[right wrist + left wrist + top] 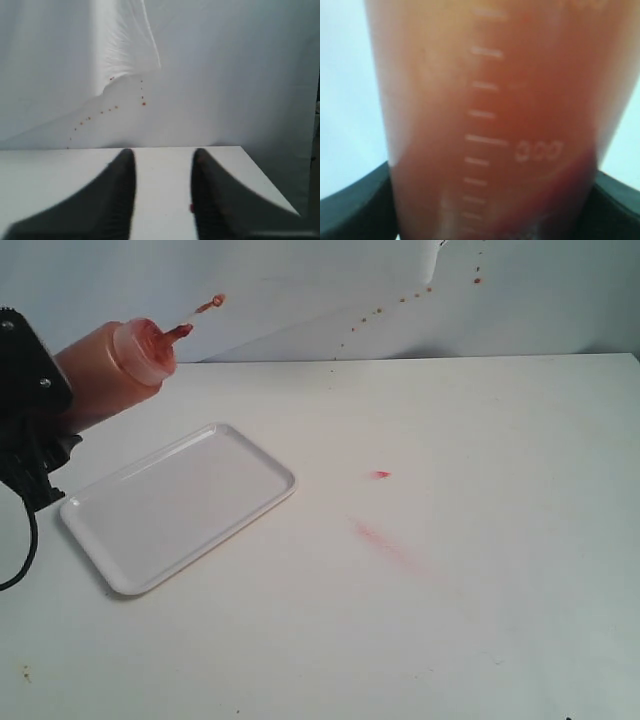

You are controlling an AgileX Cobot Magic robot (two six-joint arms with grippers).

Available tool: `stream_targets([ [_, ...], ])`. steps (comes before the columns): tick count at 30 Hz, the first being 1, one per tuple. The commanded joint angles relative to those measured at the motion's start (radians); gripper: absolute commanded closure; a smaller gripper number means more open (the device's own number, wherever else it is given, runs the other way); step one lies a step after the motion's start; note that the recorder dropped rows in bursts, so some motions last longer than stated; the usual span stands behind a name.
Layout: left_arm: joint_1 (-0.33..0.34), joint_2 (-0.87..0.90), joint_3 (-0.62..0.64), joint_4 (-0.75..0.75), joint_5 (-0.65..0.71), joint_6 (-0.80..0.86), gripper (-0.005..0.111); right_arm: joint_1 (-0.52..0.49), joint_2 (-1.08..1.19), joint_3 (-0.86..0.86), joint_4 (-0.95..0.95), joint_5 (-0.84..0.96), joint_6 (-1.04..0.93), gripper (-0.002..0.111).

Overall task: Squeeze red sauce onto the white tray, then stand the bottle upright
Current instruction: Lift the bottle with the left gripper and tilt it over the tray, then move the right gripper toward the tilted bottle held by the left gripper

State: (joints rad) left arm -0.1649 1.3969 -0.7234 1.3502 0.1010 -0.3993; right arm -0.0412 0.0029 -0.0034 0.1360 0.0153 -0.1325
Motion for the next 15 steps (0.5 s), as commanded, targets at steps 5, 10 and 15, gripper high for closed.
stream_targets([
  [5, -0.002, -0.014, -0.003, 0.003, 0.038, 0.235, 0.107, -0.006, -0.003, 0.003, 0.245, 0.104, -0.005, 0.108],
  [10, -0.002, -0.014, -0.003, 0.003, 0.038, 0.31, 0.107, -0.006, -0.003, 0.003, 0.452, 0.113, -0.024, 0.108],
  [15, -0.002, -0.014, -0.003, 0.102, 0.101, 0.356, 0.107, -0.006, -0.003, 0.003, 0.816, 0.245, -0.244, 0.108],
])
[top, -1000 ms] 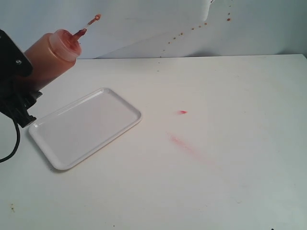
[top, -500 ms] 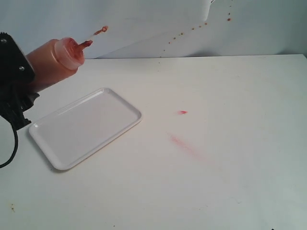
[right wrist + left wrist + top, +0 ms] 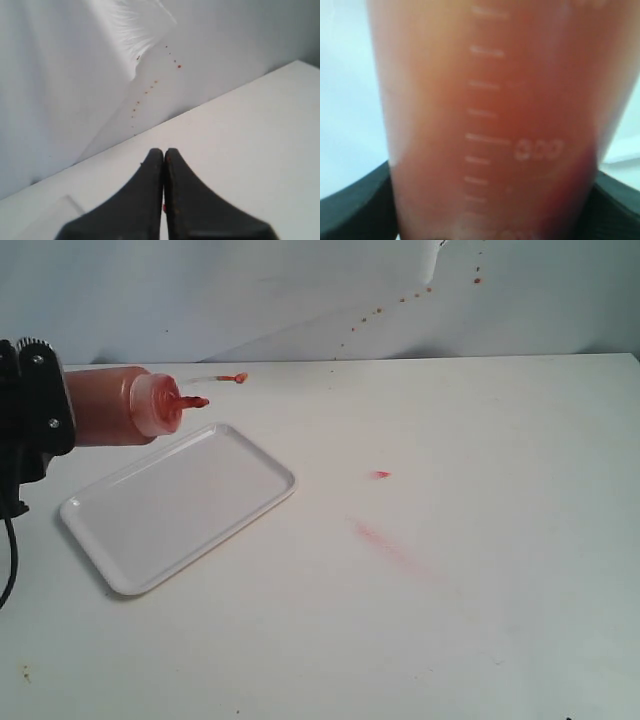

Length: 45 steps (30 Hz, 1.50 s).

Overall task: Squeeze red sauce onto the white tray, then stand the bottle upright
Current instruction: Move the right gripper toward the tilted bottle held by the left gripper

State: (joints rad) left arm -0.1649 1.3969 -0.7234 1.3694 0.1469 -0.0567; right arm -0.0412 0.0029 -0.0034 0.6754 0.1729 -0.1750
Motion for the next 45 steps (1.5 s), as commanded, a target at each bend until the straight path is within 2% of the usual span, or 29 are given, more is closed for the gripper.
stream_targets([
  [1, -0.002, -0.014, -0.003, 0.107, 0.072, 0.014, 0.107, -0.006, -0.003, 0.003, 0.416, 0.132, -0.349, 0.108],
  [3, -0.002, -0.014, -0.003, 0.169, 0.098, 0.009, 0.107, -0.006, -0.003, 0.003, 0.833, 0.314, -0.891, 0.108],
  [4, -0.002, -0.014, -0.003, 0.182, 0.101, 0.009, 0.107, -0.006, -0.003, 0.003, 1.057, 0.485, -1.221, 0.108],
  [5, -0.002, -0.014, -0.003, 0.192, 0.101, 0.009, 0.107, -0.006, -0.003, -0.002, 1.069, 0.627, -1.384, 0.108],
  [6, -0.002, -0.014, -0.003, 0.22, 0.121, 0.009, 0.107, -0.006, -0.003, -0.016, 1.069, 0.688, -1.426, 0.108],
  [9, -0.002, -0.014, -0.003, 0.317, 0.197, 0.005, 0.107, -0.006, 0.031, -0.052, 1.069, 0.71, -1.426, 0.108],
  [14, -0.002, -0.014, -0.003, 0.375, 0.209, 0.005, 0.107, -0.006, 0.151, -0.052, 1.069, 0.65, -1.417, 0.108],
  [18, -0.002, -0.014, -0.003, 0.375, 0.218, 0.014, 0.107, -0.006, 0.359, -0.064, 1.069, 0.694, -1.64, 0.108],
  [19, -0.002, -0.014, -0.003, 0.375, 0.218, 0.046, 0.107, -0.006, 0.45, -0.09, 1.069, 0.781, -1.714, 0.108],
  [21, -0.002, -0.014, -0.003, 0.375, 0.218, 0.085, 0.107, -0.006, 0.581, -0.154, 1.069, 0.837, -1.814, 0.108],
  [26, -0.002, -0.014, -0.003, 0.375, 0.218, 0.087, 0.107, -0.002, 0.865, -0.282, 1.069, 0.916, -1.816, 0.108],
  [29, -0.002, -0.014, -0.003, 0.375, 0.218, 0.091, 0.107, 0.063, 1.089, -0.374, 1.069, 0.939, -1.803, 0.108],
  [35, -0.002, -0.014, -0.003, 0.375, 0.22, 0.093, 0.107, 0.237, 1.319, -0.557, 1.069, 1.01, -1.813, 0.108],
  [41, -0.002, -0.014, -0.003, 0.375, 0.224, 0.093, 0.107, 0.409, 1.535, -0.792, 1.069, 0.944, -1.814, 0.108],
  [45, -0.002, -0.014, -0.003, 0.375, 0.224, 0.091, 0.107, 0.455, 1.638, -0.919, 1.069, 0.758, -1.817, 0.108],
])
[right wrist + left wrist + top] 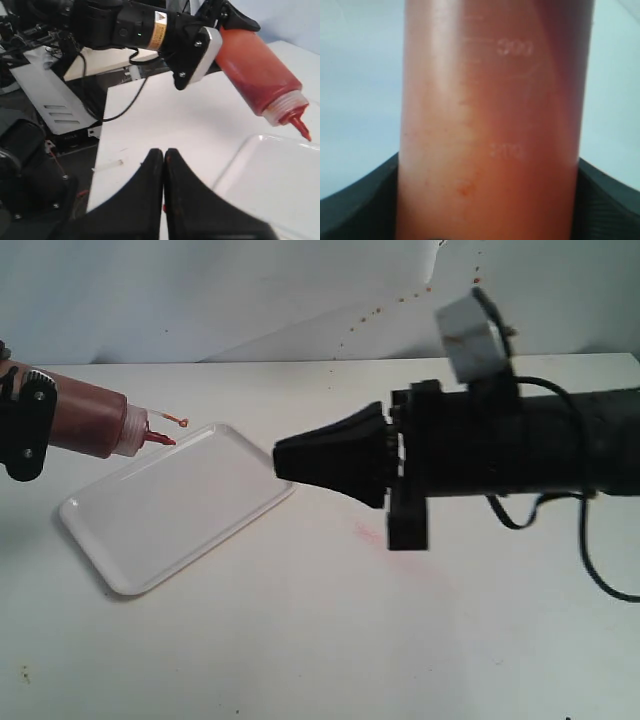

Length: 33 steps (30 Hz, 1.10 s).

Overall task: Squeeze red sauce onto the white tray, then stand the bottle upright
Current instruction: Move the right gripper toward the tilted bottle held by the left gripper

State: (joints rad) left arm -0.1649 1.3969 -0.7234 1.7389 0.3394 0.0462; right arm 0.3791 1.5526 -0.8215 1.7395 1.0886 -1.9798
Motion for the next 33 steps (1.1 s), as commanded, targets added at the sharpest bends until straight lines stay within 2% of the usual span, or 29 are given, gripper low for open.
stream_targets([
  [1, -0.002, -0.014, -0.003, 0.005, 0.032, -0.012, 0.107, 0.042, 0.109, -0.125, 0.005, -0.215, -0.019, 0.105],
  [3, -0.002, -0.014, -0.003, 0.005, 0.032, -0.01, 0.107, 0.042, 0.142, -0.163, -0.04, -0.277, -0.034, 0.097],
  [5, -0.002, -0.014, -0.003, 0.005, 0.032, 0.002, 0.107, 0.042, 0.176, -0.194, -0.092, -0.311, -0.034, 0.083],
  [7, -0.002, -0.014, -0.003, 0.005, 0.032, 0.017, 0.107, 0.042, 0.205, -0.225, -0.134, -0.333, -0.063, 0.059],
  [10, -0.002, -0.014, -0.003, 0.005, 0.032, 0.017, 0.107, 0.05, 0.247, -0.262, -0.137, -0.351, -0.112, 0.017],
  [12, -0.002, -0.014, -0.003, 0.005, 0.034, 0.019, 0.107, 0.066, 0.271, -0.283, -0.137, -0.406, -0.114, 0.003],
  [20, -0.002, -0.014, -0.003, 0.005, 0.034, 0.042, 0.107, 0.178, 0.354, -0.388, -0.132, -0.479, -0.166, 0.003],
  [28, -0.002, -0.014, -0.003, 0.005, 0.034, 0.045, 0.107, 0.325, 0.43, -0.547, -0.154, -0.696, -0.163, 0.003],
  [33, -0.002, -0.014, -0.003, 0.005, 0.034, 0.058, 0.107, 0.371, 0.475, -0.603, -0.163, -0.798, -0.163, 0.003],
])
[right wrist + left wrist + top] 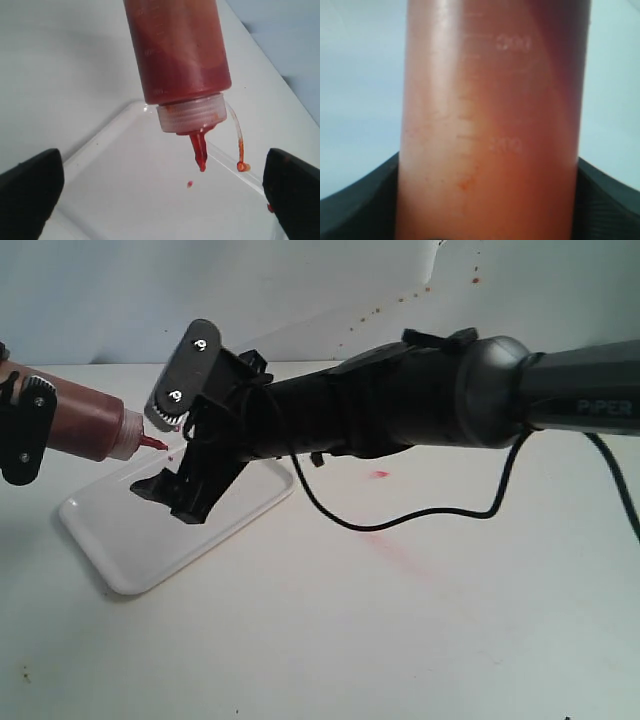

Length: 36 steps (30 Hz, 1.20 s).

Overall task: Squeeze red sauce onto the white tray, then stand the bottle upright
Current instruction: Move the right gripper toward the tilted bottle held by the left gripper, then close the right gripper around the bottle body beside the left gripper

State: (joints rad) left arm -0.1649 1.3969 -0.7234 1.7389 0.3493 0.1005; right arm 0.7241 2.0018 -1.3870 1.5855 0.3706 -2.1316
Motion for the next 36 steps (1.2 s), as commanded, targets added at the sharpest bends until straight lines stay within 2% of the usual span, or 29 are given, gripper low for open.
stream_targets([
  [1, -0.002, -0.014, -0.003, 0.005, 0.024, 0.014, 0.107, 0.025, 0.03, -0.045, -0.009, -0.084, -0.011, 0.003],
  [8, -0.002, -0.014, -0.003, 0.005, 0.021, 0.016, 0.107, 0.025, 0.062, -0.045, -0.009, -0.127, -0.011, 0.003],
  [17, -0.002, -0.014, -0.003, 0.005, 0.021, 0.098, 0.107, 0.025, 0.087, -0.045, -0.034, -0.129, -0.011, 0.003],
  [26, -0.002, -0.014, -0.003, 0.005, 0.021, 0.146, 0.107, 0.025, 0.1, -0.045, -0.066, -0.083, -0.011, 0.003],
  [36, -0.002, -0.014, -0.003, 0.005, 0.021, 0.146, 0.107, 0.034, 0.1, -0.139, -0.033, -0.016, -0.011, 0.003],
])
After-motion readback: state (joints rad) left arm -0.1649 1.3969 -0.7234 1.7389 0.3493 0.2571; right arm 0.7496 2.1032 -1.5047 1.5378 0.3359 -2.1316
